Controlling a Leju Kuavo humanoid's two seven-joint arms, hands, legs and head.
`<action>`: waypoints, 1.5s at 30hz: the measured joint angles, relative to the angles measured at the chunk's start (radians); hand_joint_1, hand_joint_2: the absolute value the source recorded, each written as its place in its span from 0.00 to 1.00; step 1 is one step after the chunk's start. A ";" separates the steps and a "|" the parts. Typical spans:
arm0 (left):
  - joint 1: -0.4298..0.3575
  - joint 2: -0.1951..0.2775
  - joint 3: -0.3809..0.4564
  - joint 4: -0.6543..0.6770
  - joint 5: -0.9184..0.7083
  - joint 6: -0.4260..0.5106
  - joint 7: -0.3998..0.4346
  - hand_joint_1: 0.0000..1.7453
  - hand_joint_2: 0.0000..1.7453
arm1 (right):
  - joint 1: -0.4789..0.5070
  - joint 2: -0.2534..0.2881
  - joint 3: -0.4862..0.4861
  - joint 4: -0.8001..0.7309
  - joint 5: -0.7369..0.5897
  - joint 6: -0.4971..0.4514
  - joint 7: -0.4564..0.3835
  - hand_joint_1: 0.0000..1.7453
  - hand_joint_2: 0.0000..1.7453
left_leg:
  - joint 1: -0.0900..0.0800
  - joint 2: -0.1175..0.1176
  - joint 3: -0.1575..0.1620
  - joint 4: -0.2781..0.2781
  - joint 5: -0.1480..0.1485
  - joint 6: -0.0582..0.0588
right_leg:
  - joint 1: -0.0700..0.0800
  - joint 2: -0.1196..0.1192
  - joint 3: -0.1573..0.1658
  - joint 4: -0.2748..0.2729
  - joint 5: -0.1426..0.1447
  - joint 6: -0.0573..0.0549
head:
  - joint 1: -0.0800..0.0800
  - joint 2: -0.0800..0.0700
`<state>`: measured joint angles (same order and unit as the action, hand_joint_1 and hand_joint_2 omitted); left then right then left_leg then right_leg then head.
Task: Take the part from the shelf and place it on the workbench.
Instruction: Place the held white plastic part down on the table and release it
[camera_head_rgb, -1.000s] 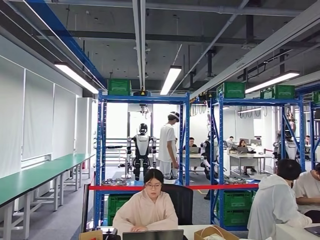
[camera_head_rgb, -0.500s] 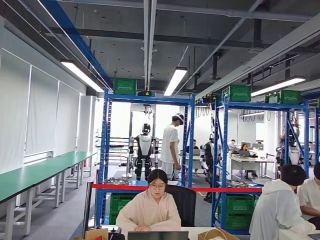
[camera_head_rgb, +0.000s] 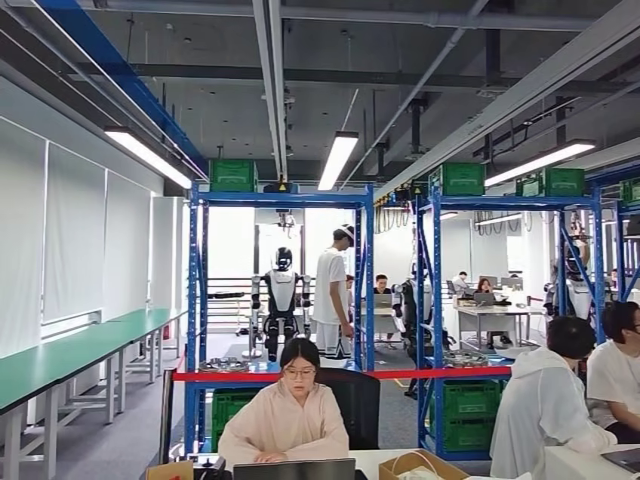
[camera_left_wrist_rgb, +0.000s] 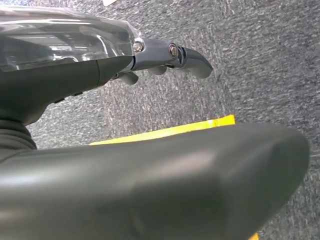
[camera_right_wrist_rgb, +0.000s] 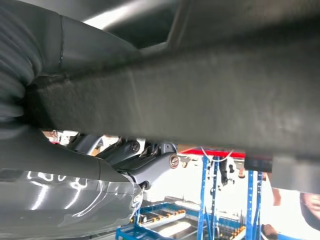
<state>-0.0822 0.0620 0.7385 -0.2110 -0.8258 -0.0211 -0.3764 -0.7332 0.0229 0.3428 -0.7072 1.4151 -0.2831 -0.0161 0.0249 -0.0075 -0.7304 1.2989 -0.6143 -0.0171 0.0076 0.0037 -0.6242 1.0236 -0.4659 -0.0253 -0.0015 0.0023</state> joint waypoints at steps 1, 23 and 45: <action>-0.001 0.000 0.001 0.000 -0.005 0.001 -0.001 0.00 1.00 | 0.001 0.001 0.000 0.002 0.002 0.000 0.004 0.00 0.00 | -0.001 0.000 0.001 -0.003 0.014 0.001 | 0.002 0.001 0.001 0.000 0.000 -0.001 | 0.000 0.000; -0.024 -0.012 0.024 -0.008 -0.047 0.029 0.013 0.00 0.00 | -0.015 0.017 0.012 0.054 0.091 0.011 -0.020 0.00 0.00 | 0.002 0.002 0.120 -0.259 0.130 0.006 | -0.007 0.002 0.008 0.012 -0.014 0.039 | -0.001 0.000; -0.003 -0.013 0.091 -0.010 -0.066 0.028 -0.016 0.00 0.00 | -0.049 -0.224 0.095 -0.099 -0.004 0.007 -0.154 0.00 0.00 | 0.000 0.002 0.116 -0.247 0.124 0.033 | -0.006 0.000 -0.050 0.135 -0.083 0.054 | -0.001 0.000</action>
<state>-0.0855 0.0486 0.8297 -0.2208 -0.8913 0.0069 -0.3925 -0.7821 -0.2014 0.4377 -0.8063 1.4114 -0.2758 -0.1699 0.0253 -0.0051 -0.6140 1.0516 -0.4900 0.0159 0.0012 0.0037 -0.6746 1.1590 -0.5493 0.0284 -0.0023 0.0023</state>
